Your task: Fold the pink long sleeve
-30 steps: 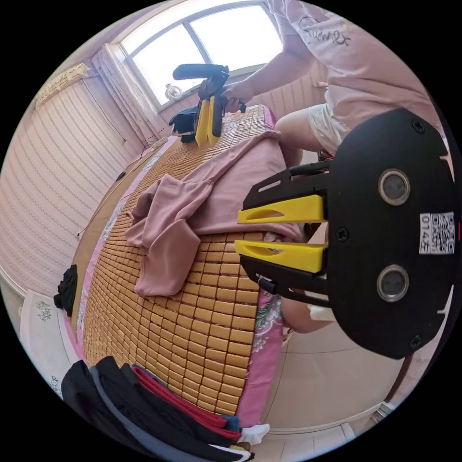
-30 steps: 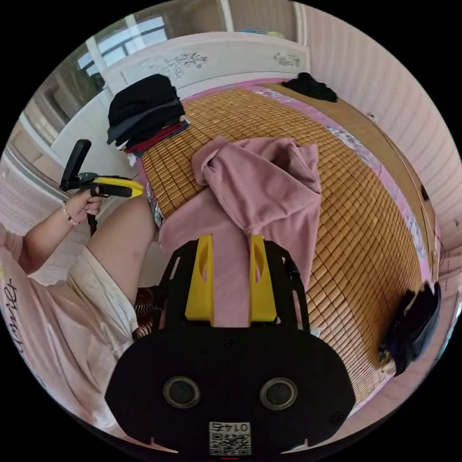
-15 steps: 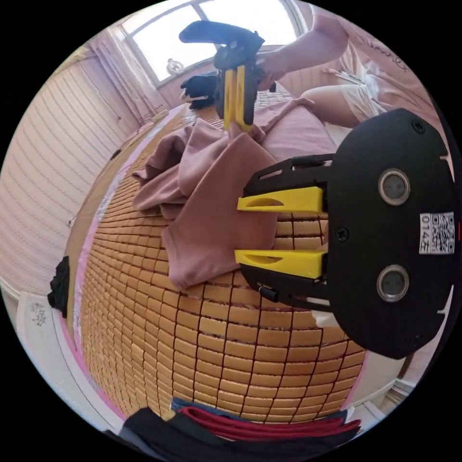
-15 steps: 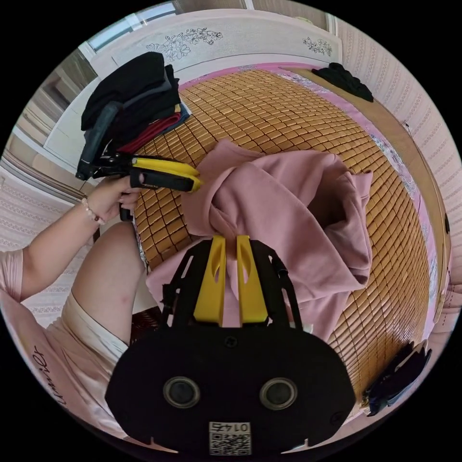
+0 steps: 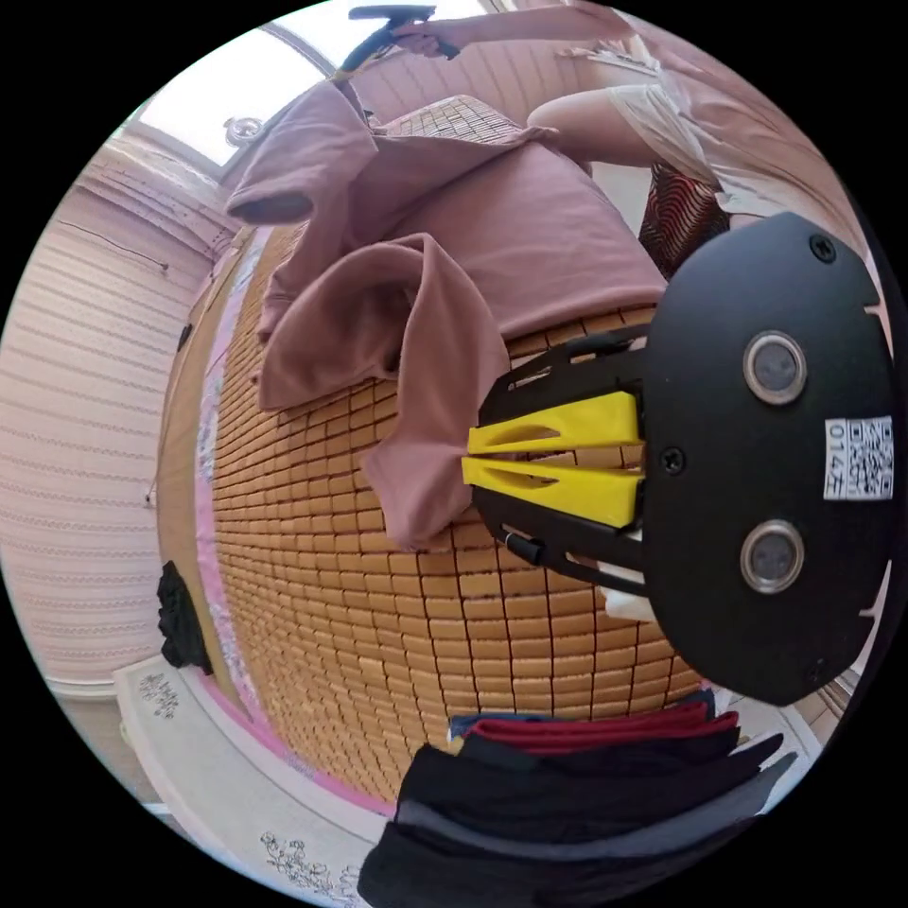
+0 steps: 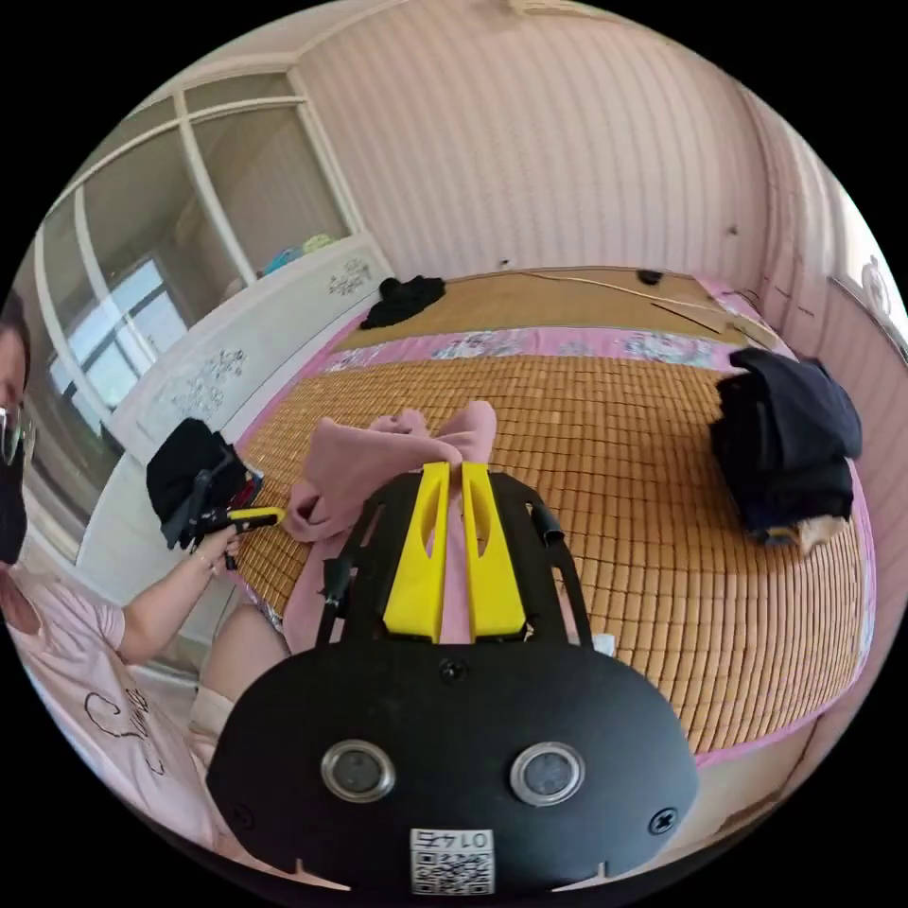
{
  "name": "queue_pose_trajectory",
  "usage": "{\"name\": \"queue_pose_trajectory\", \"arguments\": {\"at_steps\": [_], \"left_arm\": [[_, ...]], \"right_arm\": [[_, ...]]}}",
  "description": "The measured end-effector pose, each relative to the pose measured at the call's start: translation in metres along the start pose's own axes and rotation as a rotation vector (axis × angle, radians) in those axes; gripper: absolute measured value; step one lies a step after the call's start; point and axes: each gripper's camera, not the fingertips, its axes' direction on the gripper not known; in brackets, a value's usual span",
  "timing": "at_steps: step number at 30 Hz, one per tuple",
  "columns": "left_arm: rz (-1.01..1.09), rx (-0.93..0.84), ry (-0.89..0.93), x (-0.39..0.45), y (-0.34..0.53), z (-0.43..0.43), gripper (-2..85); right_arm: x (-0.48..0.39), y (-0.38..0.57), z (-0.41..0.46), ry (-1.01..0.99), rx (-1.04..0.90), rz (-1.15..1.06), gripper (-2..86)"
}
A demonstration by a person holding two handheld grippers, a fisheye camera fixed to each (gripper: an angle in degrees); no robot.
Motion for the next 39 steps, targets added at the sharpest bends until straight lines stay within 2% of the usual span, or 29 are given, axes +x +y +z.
{"name": "queue_pose_trajectory", "arguments": {"at_steps": [2,3,5,7,12,15,17,21,25,29,31,32,34,35,37,39], "left_arm": [[-0.050,0.099,-0.065,-0.014,0.022,-0.056,-0.9],[-0.061,0.114,-0.089,-0.017,0.029,-0.069,-0.9],[-0.109,0.105,-0.210,-0.022,0.053,-0.100,-0.9],[-0.162,0.082,-0.255,-0.023,0.068,-0.110,-0.7],[-0.196,0.167,-0.243,-0.002,0.067,-0.133,1.2],[-0.127,0.208,-0.133,0.021,0.023,-0.119,3.6],[-0.090,0.178,-0.041,0.034,-0.025,-0.075,5.8],[-0.078,0.044,0.107,0.044,-0.099,0.016,8.0],[-0.054,-0.093,-0.015,0.055,-0.168,0.102,9.1],[-0.027,-0.109,-0.065,0.061,-0.206,0.140,9.0],[0.063,-0.120,-0.107,0.073,-0.215,0.144,7.6],[0.153,-0.144,-0.095,0.082,-0.221,0.148,3.8],[0.244,-0.151,-0.098,0.093,-0.227,0.151,0.7],[0.282,-0.139,-0.220,0.099,-0.234,0.151,0.0],[0.290,-0.155,-0.296,0.095,-0.249,0.153,-0.3],[0.223,-0.127,-0.283,0.082,-0.267,0.150,-0.1]], "right_arm": [[0.077,0.034,-0.031,0.055,0.039,0.275,0.1],[0.093,0.045,-0.036,0.081,0.048,0.330,0.0],[0.139,0.090,-0.050,0.369,0.024,0.532,0.0],[0.154,0.112,-0.049,0.457,-0.049,0.597,0.1],[0.125,0.087,-0.001,0.397,-0.165,0.395,1.4],[0.083,0.038,0.052,0.258,-0.202,0.170,4.8],[0.047,0.000,0.102,0.186,-0.247,0.000,7.8],[0.002,-0.047,0.177,0.144,-0.305,-0.183,11.5],[-0.016,-0.084,0.255,0.269,-0.368,-0.263,10.9],[-0.002,-0.104,0.313,0.386,-0.471,-0.280,12.5],[0.008,-0.109,0.321,0.314,-0.507,-0.252,10.4],[0.011,-0.114,0.319,0.257,-0.506,-0.243,7.7],[0.006,-0.116,0.317,0.240,-0.514,-0.308,4.1],[0.001,-0.116,0.314,0.271,-0.503,-0.363,3.3],[-0.001,-0.125,0.306,0.261,-0.463,-0.366,3.1],[0.006,-0.142,0.298,0.197,-0.427,-0.287,3.7]]}}
